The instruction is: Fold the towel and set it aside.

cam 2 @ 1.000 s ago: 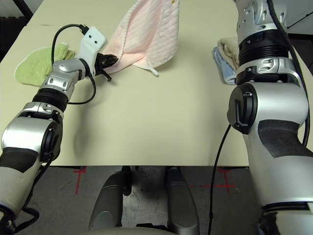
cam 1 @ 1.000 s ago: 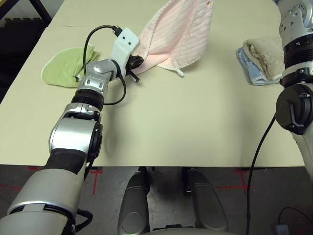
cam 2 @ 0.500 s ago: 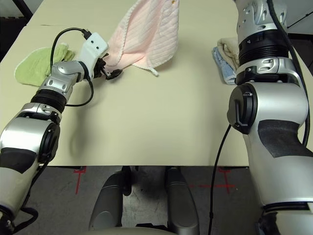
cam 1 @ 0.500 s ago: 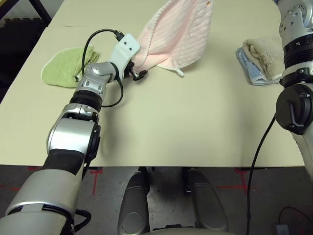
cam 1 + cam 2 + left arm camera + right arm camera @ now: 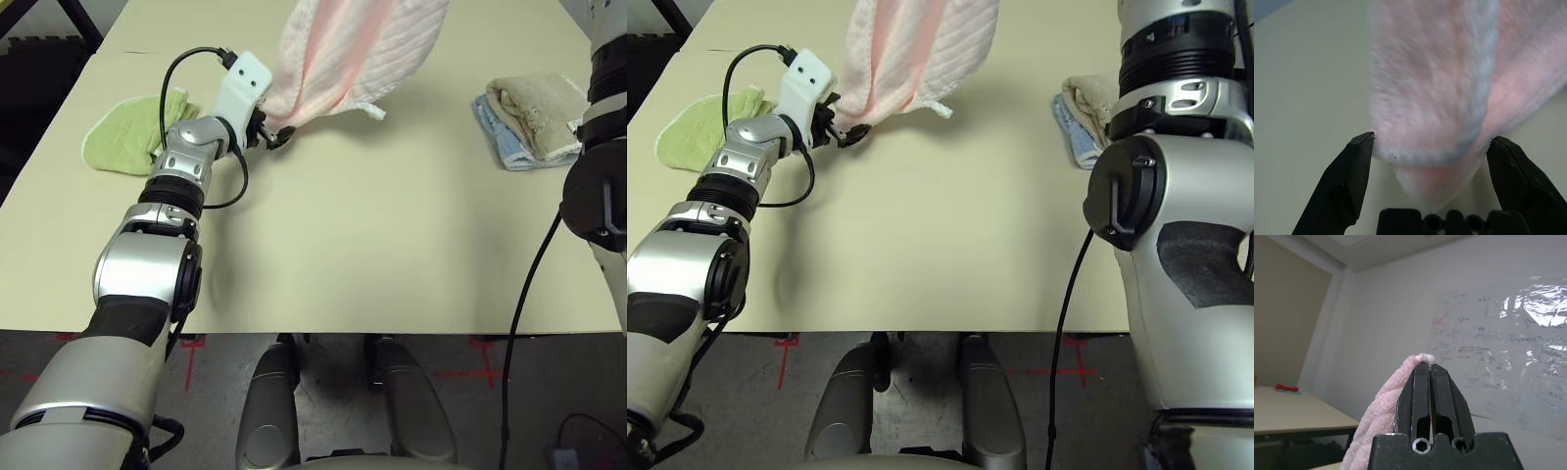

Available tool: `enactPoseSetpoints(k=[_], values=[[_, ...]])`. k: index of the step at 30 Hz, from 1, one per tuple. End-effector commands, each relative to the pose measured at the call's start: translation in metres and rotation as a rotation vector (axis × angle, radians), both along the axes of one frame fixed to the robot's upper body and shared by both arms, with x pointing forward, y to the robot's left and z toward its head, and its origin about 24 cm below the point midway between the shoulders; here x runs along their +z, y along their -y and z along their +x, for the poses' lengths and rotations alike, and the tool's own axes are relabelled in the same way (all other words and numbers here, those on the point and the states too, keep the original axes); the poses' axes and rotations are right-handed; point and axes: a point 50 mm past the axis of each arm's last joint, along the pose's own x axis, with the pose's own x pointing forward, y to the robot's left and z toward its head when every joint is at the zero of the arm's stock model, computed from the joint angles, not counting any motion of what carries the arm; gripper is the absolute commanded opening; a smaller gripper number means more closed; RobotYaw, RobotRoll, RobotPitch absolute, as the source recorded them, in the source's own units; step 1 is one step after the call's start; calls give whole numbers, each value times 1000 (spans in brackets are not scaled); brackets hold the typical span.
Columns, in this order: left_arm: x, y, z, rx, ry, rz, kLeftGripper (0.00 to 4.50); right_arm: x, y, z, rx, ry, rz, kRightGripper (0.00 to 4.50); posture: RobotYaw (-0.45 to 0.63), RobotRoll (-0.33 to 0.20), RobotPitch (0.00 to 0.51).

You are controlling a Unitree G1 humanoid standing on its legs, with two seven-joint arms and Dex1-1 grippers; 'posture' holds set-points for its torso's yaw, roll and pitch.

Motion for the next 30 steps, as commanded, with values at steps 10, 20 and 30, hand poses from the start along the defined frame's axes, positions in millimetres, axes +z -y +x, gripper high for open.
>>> enactPoseSetpoints(k=[10, 20, 30], values=[[13, 15, -1, -52, 48, -40, 4485, -4, -5, 3, 27, -17, -25, 0, -30, 0, 248], [12, 10, -2, -96, 4, -61, 4485, -13, -9, 6, 91, -72, -79, 0, -36, 0, 242], [-1, 54, -3, -189, -5, -158, 4485, -26, -31, -8, 365, -173, -218, 0, -42, 0, 243]])
